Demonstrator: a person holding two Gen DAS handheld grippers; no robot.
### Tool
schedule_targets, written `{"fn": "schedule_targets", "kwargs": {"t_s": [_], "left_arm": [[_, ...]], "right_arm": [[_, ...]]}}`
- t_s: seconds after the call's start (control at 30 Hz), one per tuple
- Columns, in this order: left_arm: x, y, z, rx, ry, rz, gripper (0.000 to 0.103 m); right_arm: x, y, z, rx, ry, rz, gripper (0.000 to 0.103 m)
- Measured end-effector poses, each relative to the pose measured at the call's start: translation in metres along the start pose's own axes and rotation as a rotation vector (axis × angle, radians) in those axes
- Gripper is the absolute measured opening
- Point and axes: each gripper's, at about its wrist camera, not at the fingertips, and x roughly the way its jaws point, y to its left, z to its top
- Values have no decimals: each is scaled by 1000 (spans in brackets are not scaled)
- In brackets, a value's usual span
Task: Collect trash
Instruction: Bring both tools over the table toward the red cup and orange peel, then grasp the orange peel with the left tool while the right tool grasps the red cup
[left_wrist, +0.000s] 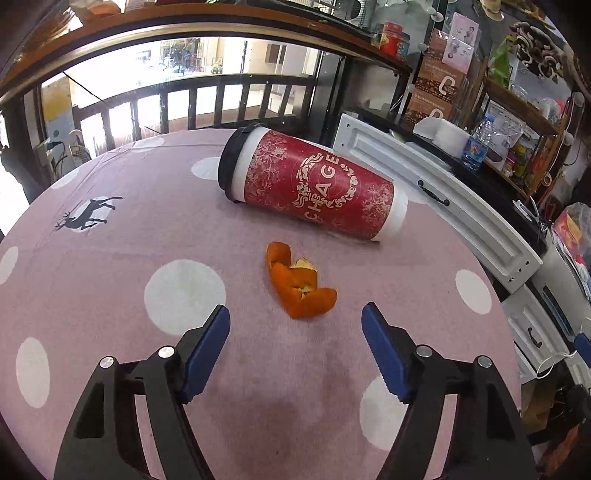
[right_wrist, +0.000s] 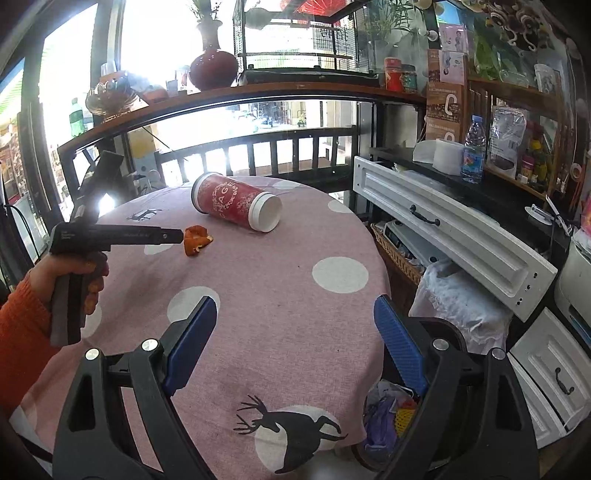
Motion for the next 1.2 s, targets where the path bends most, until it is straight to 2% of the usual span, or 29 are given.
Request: {"fn": "schedule_targets", "kwargs": {"t_s": [0.17,0.3,0.4,0.53,0.6,0.7,0.83,0.9,1.1,1.2], "left_arm": [[22,2,19,-10,28,8,63],[37,8,26,-8,69,22,52],[44,8,26,0,87,19,50],[48,12,22,-5,95,2,34],[47,10,21,-1,86,5,31],[39,9,20,11,54,22,17],[31,17,17,-17,34,10,16],[21,22,13,-29,10,19,15],[-22,31,0,-41,-75,31,16],[-36,39,-7,-55,-85,22,16]], "right_arm": [[11,0,7,-18,16,2,86],[24,4,13,-36,26,12,86],[33,7,20,-47,26,19,86],[45,11,32,-63,28,34,86],[51,12,37,-62,30,46,86],[61,18,47,-74,36,65,86],[80,28,65,-109,57,110,86],[94,37,75,-146,83,162,86],[139,72,117,-320,153,268,86],[165,92,138,-417,187,283,86]]}}
